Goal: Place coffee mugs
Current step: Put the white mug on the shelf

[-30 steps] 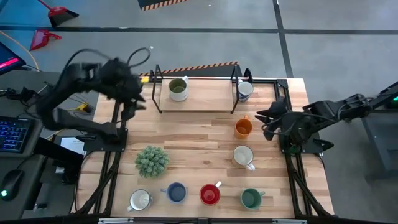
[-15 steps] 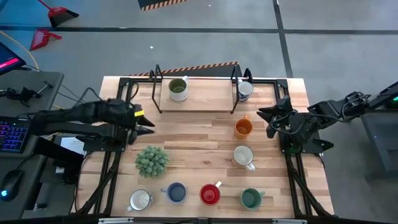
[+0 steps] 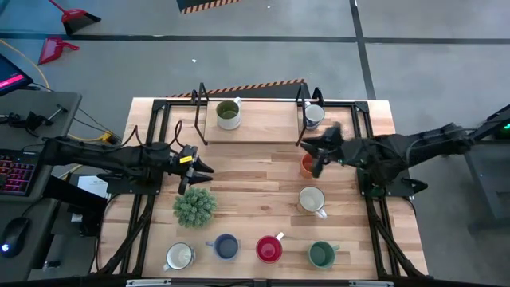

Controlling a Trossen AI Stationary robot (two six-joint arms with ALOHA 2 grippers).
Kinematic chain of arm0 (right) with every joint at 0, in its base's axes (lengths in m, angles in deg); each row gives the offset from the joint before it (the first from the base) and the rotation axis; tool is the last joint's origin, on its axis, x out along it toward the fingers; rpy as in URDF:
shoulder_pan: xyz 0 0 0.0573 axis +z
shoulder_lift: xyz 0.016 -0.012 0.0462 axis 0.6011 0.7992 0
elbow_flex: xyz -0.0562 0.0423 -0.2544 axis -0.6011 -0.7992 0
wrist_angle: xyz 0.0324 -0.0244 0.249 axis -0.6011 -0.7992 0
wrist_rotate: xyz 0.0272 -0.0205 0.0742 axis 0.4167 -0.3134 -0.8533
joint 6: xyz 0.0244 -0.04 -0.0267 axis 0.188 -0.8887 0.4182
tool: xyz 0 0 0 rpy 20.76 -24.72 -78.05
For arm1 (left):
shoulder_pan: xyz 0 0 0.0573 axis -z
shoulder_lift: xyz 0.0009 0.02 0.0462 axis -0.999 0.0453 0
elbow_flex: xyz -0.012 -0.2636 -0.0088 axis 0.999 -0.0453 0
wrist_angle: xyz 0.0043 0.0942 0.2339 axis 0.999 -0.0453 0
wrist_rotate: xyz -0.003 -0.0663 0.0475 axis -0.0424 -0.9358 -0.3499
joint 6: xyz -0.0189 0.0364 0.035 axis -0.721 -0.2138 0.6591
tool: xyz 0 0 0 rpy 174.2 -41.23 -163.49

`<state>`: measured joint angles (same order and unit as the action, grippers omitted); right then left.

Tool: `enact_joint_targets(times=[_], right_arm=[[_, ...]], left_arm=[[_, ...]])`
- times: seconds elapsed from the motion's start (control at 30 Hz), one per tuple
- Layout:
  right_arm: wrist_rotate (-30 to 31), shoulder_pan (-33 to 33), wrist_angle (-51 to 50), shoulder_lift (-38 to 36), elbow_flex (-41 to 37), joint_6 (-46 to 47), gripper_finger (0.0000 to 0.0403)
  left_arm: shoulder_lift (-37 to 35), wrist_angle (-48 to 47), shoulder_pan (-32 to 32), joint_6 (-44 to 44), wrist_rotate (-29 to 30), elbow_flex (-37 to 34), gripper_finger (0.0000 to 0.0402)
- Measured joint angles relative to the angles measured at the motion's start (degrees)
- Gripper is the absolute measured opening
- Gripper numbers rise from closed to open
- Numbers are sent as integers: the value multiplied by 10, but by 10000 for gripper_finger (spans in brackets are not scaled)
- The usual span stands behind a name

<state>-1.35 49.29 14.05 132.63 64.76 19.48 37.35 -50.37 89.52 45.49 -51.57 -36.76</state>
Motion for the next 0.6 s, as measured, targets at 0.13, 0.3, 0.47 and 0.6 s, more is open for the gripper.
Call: enact_joint_targets(times=[0.13, 0.3, 0.47, 0.6], right_arm=[[-151, -81, 139, 34, 0, -118, 69], [-269, -201, 156, 58, 2, -99, 69], [-340, -273, 155, 115, 24, -107, 69], [-354, -302, 89, 192, 104, -150, 69]], left_arm=[[1, 2, 4, 1, 2, 0, 142], [1, 1, 15, 1, 12, 0, 142], [1, 1, 22, -6, 33, 0, 142], [1, 1, 22, -11, 39, 0, 142]])
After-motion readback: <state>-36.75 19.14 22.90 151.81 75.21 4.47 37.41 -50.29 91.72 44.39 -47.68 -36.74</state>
